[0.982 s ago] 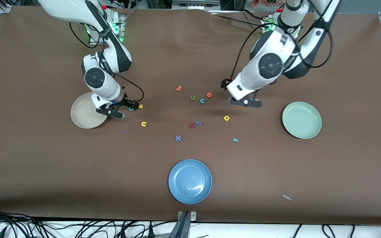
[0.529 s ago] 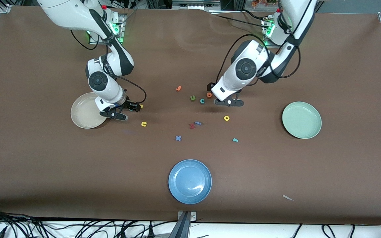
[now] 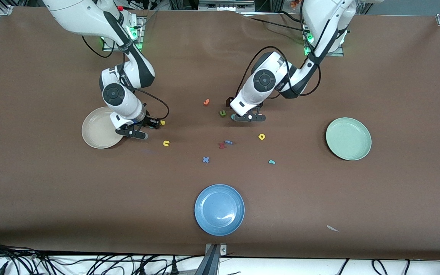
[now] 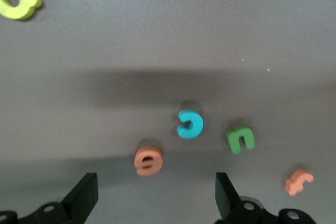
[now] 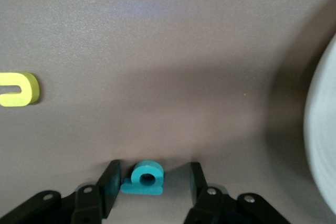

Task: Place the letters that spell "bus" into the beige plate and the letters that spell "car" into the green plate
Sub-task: 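Grasp teal b with the right gripper while the left gripper grasps teal c, then drop the b on the white plate while the left gripper carries the c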

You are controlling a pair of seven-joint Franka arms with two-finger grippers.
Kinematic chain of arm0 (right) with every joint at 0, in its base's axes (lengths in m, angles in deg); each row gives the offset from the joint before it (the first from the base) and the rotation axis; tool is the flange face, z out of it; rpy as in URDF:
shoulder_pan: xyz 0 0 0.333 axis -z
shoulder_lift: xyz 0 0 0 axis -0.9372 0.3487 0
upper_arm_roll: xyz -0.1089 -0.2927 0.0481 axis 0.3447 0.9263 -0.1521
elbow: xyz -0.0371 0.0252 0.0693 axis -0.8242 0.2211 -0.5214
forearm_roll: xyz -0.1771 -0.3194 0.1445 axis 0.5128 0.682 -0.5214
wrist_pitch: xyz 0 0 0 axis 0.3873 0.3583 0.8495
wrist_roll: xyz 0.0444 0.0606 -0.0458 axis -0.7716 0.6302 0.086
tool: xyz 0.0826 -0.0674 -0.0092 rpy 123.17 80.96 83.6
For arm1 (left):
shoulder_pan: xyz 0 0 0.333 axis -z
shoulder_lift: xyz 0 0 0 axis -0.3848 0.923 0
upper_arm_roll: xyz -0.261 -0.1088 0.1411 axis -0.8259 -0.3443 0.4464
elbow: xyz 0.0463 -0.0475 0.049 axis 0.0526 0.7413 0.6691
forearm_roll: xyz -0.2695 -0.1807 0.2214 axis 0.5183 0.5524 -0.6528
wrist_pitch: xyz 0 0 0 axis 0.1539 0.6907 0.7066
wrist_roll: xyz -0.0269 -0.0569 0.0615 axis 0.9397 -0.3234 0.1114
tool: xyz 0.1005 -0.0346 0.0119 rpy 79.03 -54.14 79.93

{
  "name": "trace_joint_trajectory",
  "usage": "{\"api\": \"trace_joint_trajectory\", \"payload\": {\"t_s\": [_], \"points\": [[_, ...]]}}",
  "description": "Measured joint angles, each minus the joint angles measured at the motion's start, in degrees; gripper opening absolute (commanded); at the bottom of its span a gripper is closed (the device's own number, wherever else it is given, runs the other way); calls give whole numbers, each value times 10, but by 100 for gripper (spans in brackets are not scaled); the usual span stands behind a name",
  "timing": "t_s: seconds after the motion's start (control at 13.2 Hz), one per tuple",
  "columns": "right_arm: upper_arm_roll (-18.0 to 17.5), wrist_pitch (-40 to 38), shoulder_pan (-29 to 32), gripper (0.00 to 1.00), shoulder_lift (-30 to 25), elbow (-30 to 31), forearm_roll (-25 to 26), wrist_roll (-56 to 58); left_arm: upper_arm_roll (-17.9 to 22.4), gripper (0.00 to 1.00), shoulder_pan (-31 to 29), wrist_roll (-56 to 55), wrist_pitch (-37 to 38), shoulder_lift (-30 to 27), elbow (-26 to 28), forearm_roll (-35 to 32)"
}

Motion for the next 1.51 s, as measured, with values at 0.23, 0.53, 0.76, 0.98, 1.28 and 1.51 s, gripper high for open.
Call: {"api": "trace_joint_trajectory", "payload": {"t_s": [0.23, 0.53, 0.76, 0.98, 1.28, 1.51], "points": [[0, 0, 0, 33, -2, 0, 1, 0, 23, 98, 24, 1, -5, 32, -44, -4], [1, -1, 1, 21, -3, 0, 2, 0, 26, 98, 28, 1, -5, 52, -64, -62], [1, -1, 1, 21, -3, -2, 2, 1, 28, 98, 37, 1, -5, 57, -64, -64], [17, -72, 1, 21, -23, -31, 3, 11, 28, 93, 45, 1, -5, 60, -65, -64], [110, -267, 3, 21, -70, -115, 4, 130, 29, 80, 49, 2, -5, 63, -65, -79], [191, -286, 8, 22, -69, -119, 4, 241, 30, 58, 49, 2, -5, 63, -67, -81]]}}
